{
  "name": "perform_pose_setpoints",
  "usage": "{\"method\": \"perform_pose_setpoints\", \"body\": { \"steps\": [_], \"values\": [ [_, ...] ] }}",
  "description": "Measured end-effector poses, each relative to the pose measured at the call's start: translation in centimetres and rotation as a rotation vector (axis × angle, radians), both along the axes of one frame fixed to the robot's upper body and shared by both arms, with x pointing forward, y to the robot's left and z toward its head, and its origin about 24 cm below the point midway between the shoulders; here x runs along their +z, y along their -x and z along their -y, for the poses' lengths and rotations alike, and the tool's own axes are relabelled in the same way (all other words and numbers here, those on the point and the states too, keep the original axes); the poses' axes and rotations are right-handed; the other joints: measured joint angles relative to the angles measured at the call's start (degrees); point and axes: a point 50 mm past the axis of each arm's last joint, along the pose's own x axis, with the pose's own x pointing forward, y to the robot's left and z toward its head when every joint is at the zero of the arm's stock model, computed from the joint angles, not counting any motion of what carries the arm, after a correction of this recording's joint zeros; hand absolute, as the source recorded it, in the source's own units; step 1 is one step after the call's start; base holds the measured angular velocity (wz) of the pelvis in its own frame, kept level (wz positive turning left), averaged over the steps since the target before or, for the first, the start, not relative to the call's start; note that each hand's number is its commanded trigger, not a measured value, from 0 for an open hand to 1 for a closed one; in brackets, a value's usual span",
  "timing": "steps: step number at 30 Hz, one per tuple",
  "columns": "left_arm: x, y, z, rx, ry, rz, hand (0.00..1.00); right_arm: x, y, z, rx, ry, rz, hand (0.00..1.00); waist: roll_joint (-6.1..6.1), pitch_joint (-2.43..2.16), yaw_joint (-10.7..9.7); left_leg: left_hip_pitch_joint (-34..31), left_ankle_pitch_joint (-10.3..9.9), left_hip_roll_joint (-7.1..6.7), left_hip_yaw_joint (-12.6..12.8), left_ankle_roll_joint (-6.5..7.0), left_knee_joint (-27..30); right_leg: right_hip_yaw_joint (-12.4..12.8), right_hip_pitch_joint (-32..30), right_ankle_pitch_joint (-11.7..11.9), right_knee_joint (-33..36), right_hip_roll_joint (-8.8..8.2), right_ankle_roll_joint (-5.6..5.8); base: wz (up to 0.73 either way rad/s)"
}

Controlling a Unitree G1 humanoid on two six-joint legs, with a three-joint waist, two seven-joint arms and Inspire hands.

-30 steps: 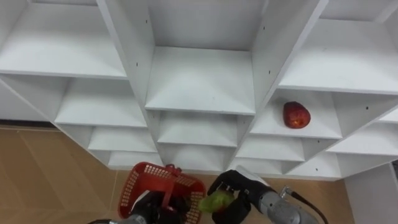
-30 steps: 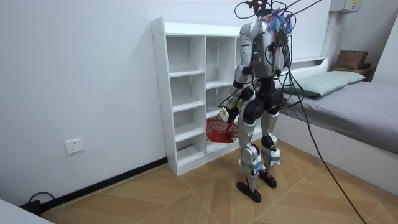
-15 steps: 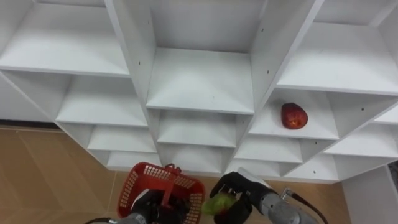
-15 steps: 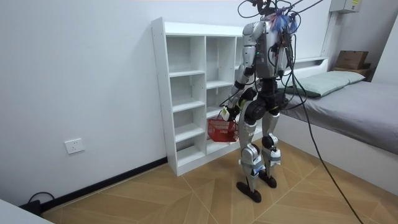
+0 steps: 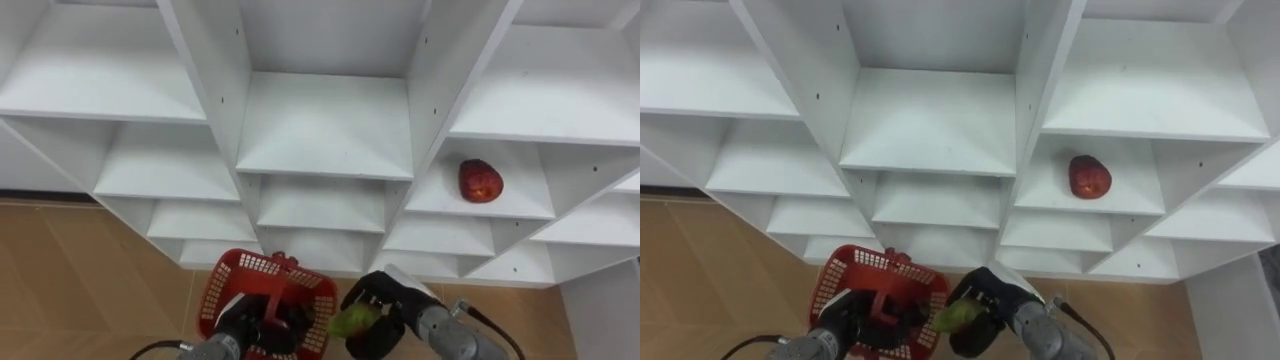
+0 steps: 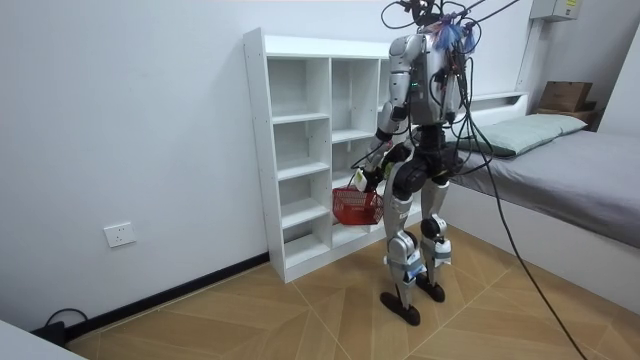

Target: Collect fruits from the closet

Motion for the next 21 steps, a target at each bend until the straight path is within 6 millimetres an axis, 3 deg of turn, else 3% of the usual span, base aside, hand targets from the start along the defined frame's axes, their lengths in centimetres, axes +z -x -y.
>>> {"method": "perform_pose_setpoints", "body": {
  "steps": [8,21],
  "values": [
    [-0.5,0.9,1.4,-0.064,0.003,-0.032,1.0,-0.7,-0.6,-0.2,-0.024,0.056,-0.001,1.0,1.41,0.38,0.1,-0.1,0.0,-0.06,-0.3,0.0,0.0,-0.5,0.2,0.0,0.0,-0.01,0.0,0.02],
    [-0.6,1.0,1.8,-0.065,0.011,-0.051,1.0,-0.1,-1.8,-0.6,-0.031,0.061,0.042,1.0,1.46,0.31,0.0,-0.2,0.0,-0.1,-0.5,0.0,0.0,-1.1,0.1,0.0,0.0,-0.1,0.01,0.0]
  ]
}}
